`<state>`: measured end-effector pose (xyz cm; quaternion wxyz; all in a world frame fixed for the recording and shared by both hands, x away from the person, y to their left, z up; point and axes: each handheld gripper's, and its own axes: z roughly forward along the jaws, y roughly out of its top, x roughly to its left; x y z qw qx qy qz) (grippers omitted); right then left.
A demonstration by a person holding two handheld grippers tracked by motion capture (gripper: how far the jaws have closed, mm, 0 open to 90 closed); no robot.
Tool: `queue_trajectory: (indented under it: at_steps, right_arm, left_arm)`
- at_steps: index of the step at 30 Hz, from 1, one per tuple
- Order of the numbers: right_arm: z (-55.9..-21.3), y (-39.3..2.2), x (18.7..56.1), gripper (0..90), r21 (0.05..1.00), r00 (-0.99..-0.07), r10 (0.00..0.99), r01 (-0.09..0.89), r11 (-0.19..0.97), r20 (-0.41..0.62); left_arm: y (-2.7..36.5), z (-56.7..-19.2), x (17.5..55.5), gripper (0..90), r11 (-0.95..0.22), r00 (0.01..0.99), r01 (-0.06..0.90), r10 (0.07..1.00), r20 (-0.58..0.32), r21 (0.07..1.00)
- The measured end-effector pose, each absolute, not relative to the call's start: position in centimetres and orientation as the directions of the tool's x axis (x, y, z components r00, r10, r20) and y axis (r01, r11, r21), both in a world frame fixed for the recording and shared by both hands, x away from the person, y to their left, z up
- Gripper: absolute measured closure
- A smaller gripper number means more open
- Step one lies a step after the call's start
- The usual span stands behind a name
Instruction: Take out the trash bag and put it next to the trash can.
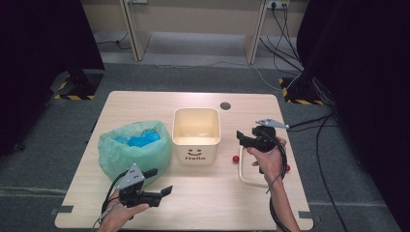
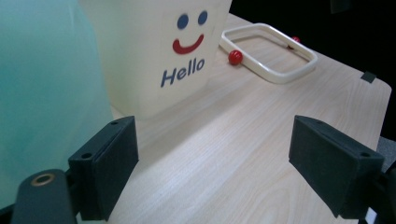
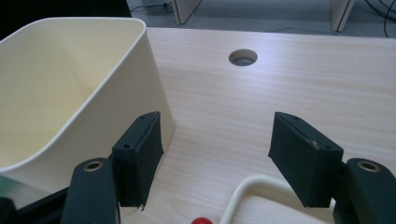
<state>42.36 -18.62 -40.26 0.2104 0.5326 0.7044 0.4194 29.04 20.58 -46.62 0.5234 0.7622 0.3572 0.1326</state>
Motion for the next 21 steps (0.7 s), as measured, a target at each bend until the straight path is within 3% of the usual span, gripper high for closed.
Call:
queue_trajectory:
  at_steps: [21]
  right_arm:
    - [-44.5,-22.1,40.9,29.4,0.801,-0.234,0.958,0.599,0.006,0.167]
  left_arm:
    - [20.2,-49.6,28.6,15.2,-0.280,0.721,0.396,0.684,-0.108,0.874]
